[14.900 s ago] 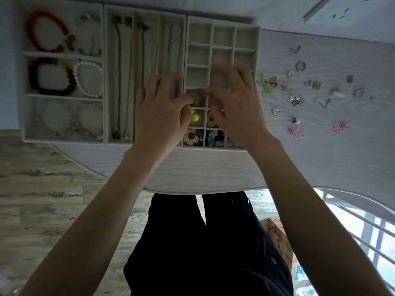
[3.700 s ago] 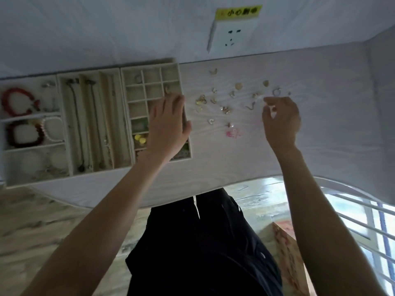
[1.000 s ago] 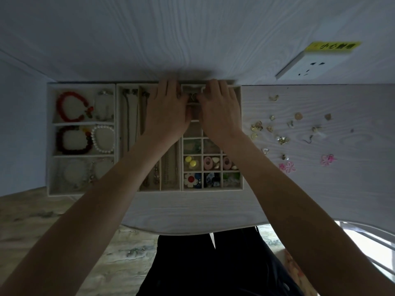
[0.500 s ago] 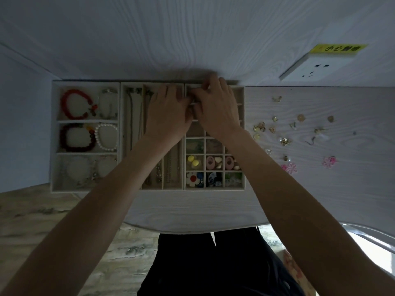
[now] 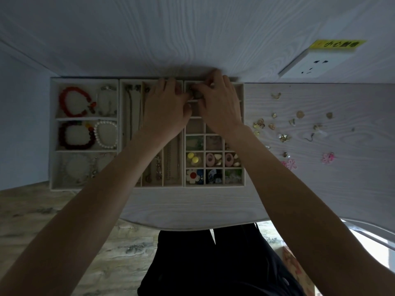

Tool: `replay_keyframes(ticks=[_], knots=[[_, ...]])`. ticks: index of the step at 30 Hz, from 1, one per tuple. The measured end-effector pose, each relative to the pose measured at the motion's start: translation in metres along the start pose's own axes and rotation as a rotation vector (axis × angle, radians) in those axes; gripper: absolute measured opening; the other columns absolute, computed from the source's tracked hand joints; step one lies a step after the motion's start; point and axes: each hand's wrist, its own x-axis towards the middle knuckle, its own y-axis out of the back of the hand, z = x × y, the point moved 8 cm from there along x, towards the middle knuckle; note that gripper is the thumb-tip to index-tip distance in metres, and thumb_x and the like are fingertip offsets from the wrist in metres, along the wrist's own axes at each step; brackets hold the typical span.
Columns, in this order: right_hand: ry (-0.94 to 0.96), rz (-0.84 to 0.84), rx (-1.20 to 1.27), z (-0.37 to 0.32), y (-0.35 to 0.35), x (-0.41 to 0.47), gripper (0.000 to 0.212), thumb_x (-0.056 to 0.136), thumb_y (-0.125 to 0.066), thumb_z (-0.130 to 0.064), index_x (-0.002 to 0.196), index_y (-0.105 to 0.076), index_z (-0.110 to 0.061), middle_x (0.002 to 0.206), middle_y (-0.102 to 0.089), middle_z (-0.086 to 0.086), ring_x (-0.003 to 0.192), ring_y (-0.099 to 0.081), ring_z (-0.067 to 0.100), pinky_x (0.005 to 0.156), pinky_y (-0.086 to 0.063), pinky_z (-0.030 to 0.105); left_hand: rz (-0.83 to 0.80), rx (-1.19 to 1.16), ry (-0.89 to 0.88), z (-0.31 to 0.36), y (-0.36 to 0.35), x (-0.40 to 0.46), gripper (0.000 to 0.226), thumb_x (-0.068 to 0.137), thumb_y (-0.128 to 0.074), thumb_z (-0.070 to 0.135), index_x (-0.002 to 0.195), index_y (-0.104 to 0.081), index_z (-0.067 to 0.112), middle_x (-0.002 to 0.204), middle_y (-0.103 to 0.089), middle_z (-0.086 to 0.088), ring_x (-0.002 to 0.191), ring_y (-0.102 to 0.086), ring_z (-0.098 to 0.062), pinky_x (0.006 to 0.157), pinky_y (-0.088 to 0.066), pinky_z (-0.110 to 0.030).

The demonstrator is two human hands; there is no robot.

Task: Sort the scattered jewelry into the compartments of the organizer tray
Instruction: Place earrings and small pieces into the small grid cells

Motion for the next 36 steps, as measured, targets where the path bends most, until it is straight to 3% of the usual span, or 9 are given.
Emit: replay_keyframes(ticks=[5, 9, 11, 15, 18, 23, 30, 33, 36], knots=[[0.018, 0.034, 0.057, 0.000, 0.005, -0.005, 0.026, 0.081, -0.053, -0.016, 0.100, -0.070, -0.012, 0.105, -0.057, 0.016, 0.094, -0.055, 0.031, 0.078, -0.046, 0.038, 0.022, -0.084, -0.012, 0.000, 0.007, -0.008, 0.023, 0.088, -0.055, 0.021, 0.103, -0.068, 0.011, 0.100, -0.060, -0.016, 0.098, -0.054, -0.035, 0.082, -0.044, -0.043], [0.027, 0.098, 0.153, -0.001, 0.020, -0.021, 0.035, 0.080, -0.041, -0.019, 0.101, -0.069, -0.013, 0.092, -0.060, 0.010, 0.085, -0.057, 0.025, 0.073, -0.047, 0.035, 0.065, -0.225, 0.018, 0.012, 0.019, -0.021, 0.025, 0.092, -0.053, 0.021, 0.111, -0.065, 0.010, 0.101, -0.062, -0.009, 0.098, -0.054, -0.025, 0.084, -0.037, -0.029], [-0.038, 0.124, 0.200, 0.009, 0.033, -0.036, 0.032, 0.083, -0.044, -0.018, 0.103, -0.069, -0.015, 0.092, -0.063, 0.006, 0.085, -0.058, 0.022, 0.076, -0.043, 0.032, 0.071, -0.379, 0.048, 0.026, 0.024, -0.030, 0.022, 0.094, -0.054, 0.019, 0.112, -0.064, 0.012, 0.102, -0.061, -0.001, 0.097, -0.052, -0.015, 0.089, -0.034, -0.020], [-0.178, 0.212, 0.357, 0.050, 0.073, -0.094, 0.023, 0.088, -0.051, -0.011, 0.100, -0.070, -0.012, 0.084, -0.067, 0.001, 0.072, -0.058, 0.010, 0.072, -0.048, 0.031, 0.035, -0.550, 0.053, 0.070, 0.018, -0.051, 0.024, 0.093, -0.057, 0.025, 0.114, -0.062, 0.016, 0.106, -0.063, 0.002, 0.100, -0.055, -0.015, 0.092, -0.039, -0.023], [-0.301, 0.224, 0.348, 0.097, 0.093, -0.145, 0.021, 0.086, -0.054, -0.008, 0.099, -0.071, -0.011, 0.082, -0.067, 0.002, 0.070, -0.056, 0.010, 0.068, -0.045, 0.023, 0.010, -0.460, 0.018, 0.106, 0.002, -0.063, 0.040, 0.090, -0.055, 0.037, 0.121, -0.060, 0.013, 0.119, -0.061, -0.003, 0.113, -0.052, -0.022, 0.099, -0.035, -0.030], [-0.421, 0.241, 0.289, 0.176, 0.103, -0.190, 0.021, 0.083, -0.059, -0.006, 0.100, -0.070, -0.013, 0.086, -0.066, 0.004, 0.070, -0.056, 0.010, 0.068, -0.052, 0.036, 0.006, -0.210, 0.007, 0.136, -0.019, -0.070, 0.062, 0.085, -0.051, 0.050, 0.131, -0.054, 0.009, 0.136, -0.053, -0.005, 0.127, -0.041, -0.025, 0.106, -0.030, -0.040], [-0.226, 0.168, 0.068, 0.200, 0.091, -0.144, 0.033, 0.085, -0.057, -0.006, 0.116, -0.065, -0.012, 0.110, -0.058, 0.015, 0.098, -0.053, 0.034, 0.080, -0.046, 0.034, -0.004, -0.049, 0.077, 0.132, -0.030, -0.071, 0.055, 0.083, -0.056, 0.039, 0.133, -0.053, 0.016, 0.139, -0.051, 0.000, 0.129, -0.039, -0.025, 0.104, -0.027, -0.045], [-0.154, 0.135, -0.066, 0.204, 0.088, -0.116, 0.036, 0.085, -0.054, -0.004, 0.118, -0.063, -0.014, 0.114, -0.058, 0.013, 0.103, -0.051, 0.036, 0.088, -0.043, 0.041, 0.031, -0.005, 0.078, 0.138, -0.029, -0.071, 0.050, 0.082, -0.061, 0.034, 0.129, -0.057, 0.017, 0.138, -0.051, 0.000, 0.128, -0.038, -0.026, 0.101, -0.028, -0.045], [-0.124, 0.029, -0.108, 0.206, 0.079, -0.101, 0.031, 0.092, -0.049, -0.007, 0.118, -0.063, -0.014, 0.116, -0.059, 0.010, 0.107, -0.048, 0.032, 0.088, -0.031, 0.034, 0.047, -0.010, 0.100, 0.137, -0.030, -0.072, 0.048, 0.081, -0.068, 0.031, 0.127, -0.059, 0.018, 0.137, -0.051, -0.002, 0.127, -0.038, -0.028, 0.099, -0.029, -0.046]])
